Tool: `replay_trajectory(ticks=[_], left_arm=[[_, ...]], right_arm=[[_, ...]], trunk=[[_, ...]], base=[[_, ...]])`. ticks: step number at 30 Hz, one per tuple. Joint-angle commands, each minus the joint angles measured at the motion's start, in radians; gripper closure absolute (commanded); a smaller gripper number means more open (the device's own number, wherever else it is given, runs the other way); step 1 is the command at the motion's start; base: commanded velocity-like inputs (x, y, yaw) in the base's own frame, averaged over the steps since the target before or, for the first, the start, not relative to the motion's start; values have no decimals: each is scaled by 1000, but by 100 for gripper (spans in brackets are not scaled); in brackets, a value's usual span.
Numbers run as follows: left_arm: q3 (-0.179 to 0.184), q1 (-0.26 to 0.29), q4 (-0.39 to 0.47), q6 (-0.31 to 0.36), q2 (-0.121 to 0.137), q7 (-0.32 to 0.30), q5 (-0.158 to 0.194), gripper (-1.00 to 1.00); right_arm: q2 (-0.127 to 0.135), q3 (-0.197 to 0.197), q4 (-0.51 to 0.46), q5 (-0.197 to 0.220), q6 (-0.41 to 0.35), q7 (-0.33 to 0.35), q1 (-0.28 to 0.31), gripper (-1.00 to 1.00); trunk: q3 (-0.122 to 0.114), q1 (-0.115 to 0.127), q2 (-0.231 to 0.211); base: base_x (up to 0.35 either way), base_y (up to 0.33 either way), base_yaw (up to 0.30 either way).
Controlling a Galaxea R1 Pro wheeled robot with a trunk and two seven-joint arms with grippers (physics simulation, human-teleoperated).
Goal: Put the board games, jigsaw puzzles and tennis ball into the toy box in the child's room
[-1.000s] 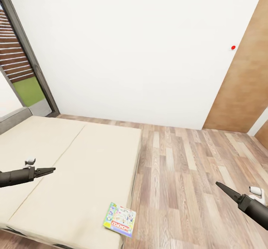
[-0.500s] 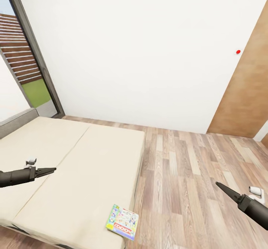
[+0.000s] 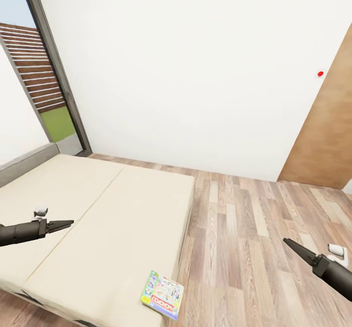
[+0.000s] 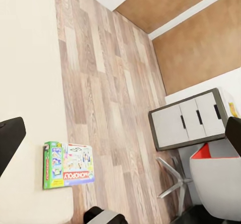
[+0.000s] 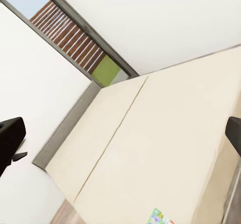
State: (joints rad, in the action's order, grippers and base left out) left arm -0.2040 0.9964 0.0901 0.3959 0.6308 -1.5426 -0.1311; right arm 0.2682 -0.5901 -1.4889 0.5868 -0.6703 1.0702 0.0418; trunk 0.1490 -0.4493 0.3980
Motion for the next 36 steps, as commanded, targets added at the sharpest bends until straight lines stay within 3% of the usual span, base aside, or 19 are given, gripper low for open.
replay_trajectory(ticks=[1,8,12,16,18,19,21,26,31,36], left_arm=[[-7,1,0,11,0,-5,-11,-100],[-6,1,0,9,-5,-28,-12,-100],[-5,1,4,9,-38,-28,-14,-100],[-4,1,11,11,-94,-28,-19,-100],[-4,1,14,12,-129,-28,-20,-100],[-4,1,14,12,-138,-26,-20,-100],[-6,1,15,13,-170,34,-20,-100],[-7,2,16,13,-237,155,-17,-100],[-6,2,32,21,-277,209,-18,-100],[-3,2,62,26,-286,219,-18,-100]], right_arm=[[0,0,-1,5,-8,0,0,-100],[-1,12,-11,4,-17,-13,1,-100],[-2,65,-44,5,-29,-94,1,-100],[-11,164,-56,7,-41,-270,7,-100],[-44,260,-63,7,-39,-447,17,-100],[-54,282,-66,7,-39,-492,21,-100],[-86,341,-72,8,-40,-620,36,-100],[-132,432,-76,7,-39,-803,63,-100],[-147,482,-77,6,-13,-878,72,-100],[-150,496,-76,6,17,-897,74,-100]], trunk=[[0,-1,2],[-11,-1,2],[-17,-1,2],[-24,-1,2],[-27,-1,2],[-29,-1,2],[-32,-1,2],[-40,-1,2],[-48,-1,2],[-56,-1,2]], base=[[0,-14,93],[0,-5,93],[0,-1,93],[0,0,94],[0,0,94],[0,0,94],[0,0,94],[0,0,94],[0,0,94],[0,0,94]])
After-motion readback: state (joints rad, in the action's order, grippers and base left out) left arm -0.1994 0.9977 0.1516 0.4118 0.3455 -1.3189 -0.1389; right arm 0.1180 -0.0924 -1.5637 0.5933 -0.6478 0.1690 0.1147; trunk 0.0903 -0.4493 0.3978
